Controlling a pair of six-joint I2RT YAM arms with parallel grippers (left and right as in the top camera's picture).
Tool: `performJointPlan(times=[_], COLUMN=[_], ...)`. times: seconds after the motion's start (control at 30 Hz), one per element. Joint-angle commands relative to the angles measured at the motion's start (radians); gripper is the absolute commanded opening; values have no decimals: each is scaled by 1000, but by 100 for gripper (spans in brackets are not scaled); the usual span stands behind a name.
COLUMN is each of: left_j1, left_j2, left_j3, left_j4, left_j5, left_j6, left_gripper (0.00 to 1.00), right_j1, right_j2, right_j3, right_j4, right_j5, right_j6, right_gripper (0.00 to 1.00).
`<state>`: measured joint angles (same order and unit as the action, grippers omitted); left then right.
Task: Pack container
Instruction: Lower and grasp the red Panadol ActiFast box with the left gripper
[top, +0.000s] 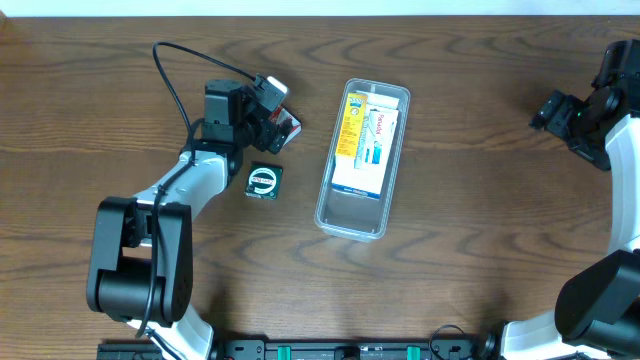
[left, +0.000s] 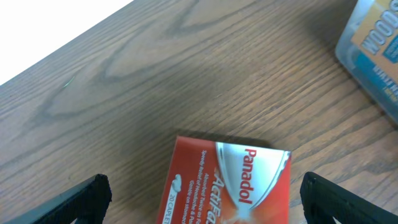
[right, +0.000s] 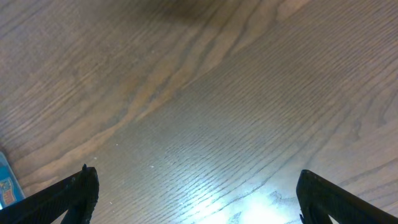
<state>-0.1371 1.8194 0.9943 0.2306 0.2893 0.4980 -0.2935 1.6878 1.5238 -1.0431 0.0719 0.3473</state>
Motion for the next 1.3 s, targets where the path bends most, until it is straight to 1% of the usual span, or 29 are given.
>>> performJointPlan(times=[0.0,0.4,0.63,0.83,1.03,1.17,1.27], left_j1=[18,19,19,19,19,21,25], left_j2=[25,89,92,144,201,203,203], left_j3=[3,3,3,3,3,3,3], left_j4=[-3,-1,3,47,171,203,200], left_j5=[14,44,96,95,63,58,58], left_j6=[0,34,86,89,89,89,89], left_gripper=[98,98,98,98,98,98,98], right_j1=[-5,-5,-5,-5,-5,-5,-5], right_j2=[0,0,0,0,0,0,0], right_j3=[3,3,3,3,3,3,4], right_j4=[-1,0,0,0,0,0,0], right_j5=[6,7,7,6,7,7,6], right_j6=[7,7,7,7,7,7,7], right_gripper=[99,99,99,99,99,99,99])
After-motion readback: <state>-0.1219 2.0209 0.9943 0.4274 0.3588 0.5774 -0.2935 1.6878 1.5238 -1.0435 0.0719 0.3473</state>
